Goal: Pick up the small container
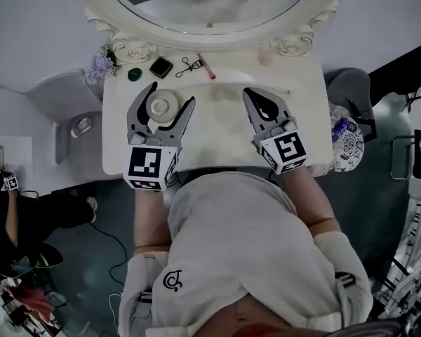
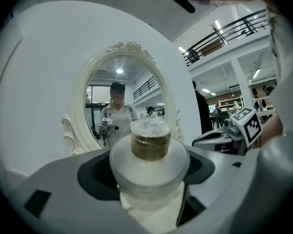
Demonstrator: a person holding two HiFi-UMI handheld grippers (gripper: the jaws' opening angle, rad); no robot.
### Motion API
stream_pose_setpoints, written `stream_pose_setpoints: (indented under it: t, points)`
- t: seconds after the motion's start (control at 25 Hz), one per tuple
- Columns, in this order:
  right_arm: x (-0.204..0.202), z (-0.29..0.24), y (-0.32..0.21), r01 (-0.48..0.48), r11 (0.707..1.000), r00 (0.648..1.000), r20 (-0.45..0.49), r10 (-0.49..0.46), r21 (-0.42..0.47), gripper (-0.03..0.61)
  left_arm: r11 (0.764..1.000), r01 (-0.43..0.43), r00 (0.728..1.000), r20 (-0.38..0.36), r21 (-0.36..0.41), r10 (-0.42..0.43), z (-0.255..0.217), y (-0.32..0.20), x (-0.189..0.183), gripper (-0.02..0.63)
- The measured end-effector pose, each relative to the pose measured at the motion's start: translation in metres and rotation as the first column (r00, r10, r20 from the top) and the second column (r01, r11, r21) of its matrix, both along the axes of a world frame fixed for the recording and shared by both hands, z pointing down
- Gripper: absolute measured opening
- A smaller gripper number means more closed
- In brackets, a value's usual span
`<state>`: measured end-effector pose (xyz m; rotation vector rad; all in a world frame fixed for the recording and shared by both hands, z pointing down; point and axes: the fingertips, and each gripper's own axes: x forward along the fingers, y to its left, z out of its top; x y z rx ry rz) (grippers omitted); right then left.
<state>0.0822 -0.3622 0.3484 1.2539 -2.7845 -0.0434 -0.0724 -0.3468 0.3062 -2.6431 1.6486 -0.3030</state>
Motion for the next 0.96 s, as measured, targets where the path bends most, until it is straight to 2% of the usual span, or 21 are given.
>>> stream_pose_setpoints:
  t: [0.52, 0.96]
  points:
    - [0.001, 0.006, -0.003, 0.041, 0.999, 0.999, 0.006, -0.042, 0.006, 0.005, 1.0, -0.021, 0.999, 0.038, -0.017, 0.021, 0.004, -0.005, 0.017, 0.354]
    - [-0.009, 0.007, -0.004, 0.063, 0.998, 0.998, -0.007, -0.063, 0.013, 0.005, 0.999, -0.024, 0.999, 0.035, -0.021, 0.025, 0.007, -0.009, 0.016, 0.354]
